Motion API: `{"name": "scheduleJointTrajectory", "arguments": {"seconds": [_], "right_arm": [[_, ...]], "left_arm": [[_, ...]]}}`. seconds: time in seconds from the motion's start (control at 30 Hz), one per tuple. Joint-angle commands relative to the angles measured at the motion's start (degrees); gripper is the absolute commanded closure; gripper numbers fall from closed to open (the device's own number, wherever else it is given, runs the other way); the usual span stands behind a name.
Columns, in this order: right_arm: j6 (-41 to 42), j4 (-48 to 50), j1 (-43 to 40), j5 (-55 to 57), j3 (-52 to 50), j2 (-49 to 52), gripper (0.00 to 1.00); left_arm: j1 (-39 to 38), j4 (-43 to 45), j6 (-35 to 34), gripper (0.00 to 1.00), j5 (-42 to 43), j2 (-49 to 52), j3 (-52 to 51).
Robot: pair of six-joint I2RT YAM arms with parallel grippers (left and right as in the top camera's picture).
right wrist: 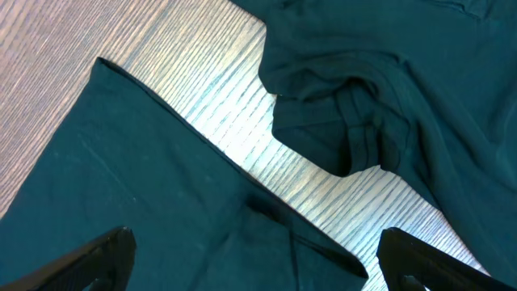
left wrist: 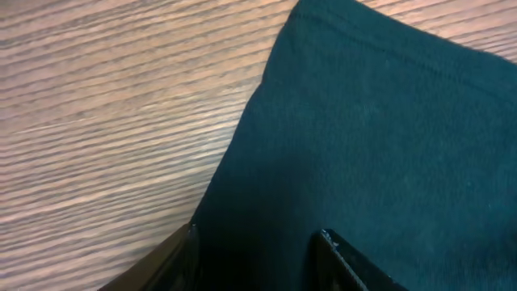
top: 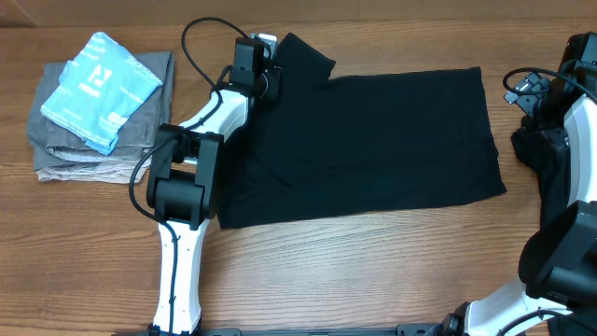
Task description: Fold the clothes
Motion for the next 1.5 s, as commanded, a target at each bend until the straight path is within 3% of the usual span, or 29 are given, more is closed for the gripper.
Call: {"name": "scheduleJointTrajectory", "arguments": {"seconds": [0.0,0.33,0.57,0.7,0.83,1.3,1.47], "right_arm": [[-0.1,0.3,0.2,0.6,0.7,-0.5,0.00],[-0.1,0.3,0.2,0.6,0.7,-0.5,0.00],[-0.1,0.3,0.2,0.6,0.7,-0.5,0.00],[-0.1,0.3,0.2,0.6,0.7,-0.5,0.00],[-0.1,0.3,0.2,0.6,0.7,-0.5,0.00],[-0.1,0.3,0.2,0.6,0.7,-0.5,0.00],[-0.1,0.3,0.2,0.6,0.7,-0.5,0.00]], "left_arm": [[1.8,-4.4,-0.6,0.50,-2.6,1.4,-0.3],[1.7,-5.8,-1.1,0.29,-0.7,-5.6,2.2],[1.7,-7.6,-1.8,0.32,4.3,-8.6,9.5],[1.6,-5.9,-1.8,0.44,4.3,-8.0,9.9],[1.1,-3.6,-1.8,0.46,3.3,-5.6,9.9],[0.9,1.6,-1.7,0.40,3.7,5.6,9.9],[0.9,1.2,-1.7,0.43,3.1,6.3,9.9]]}}
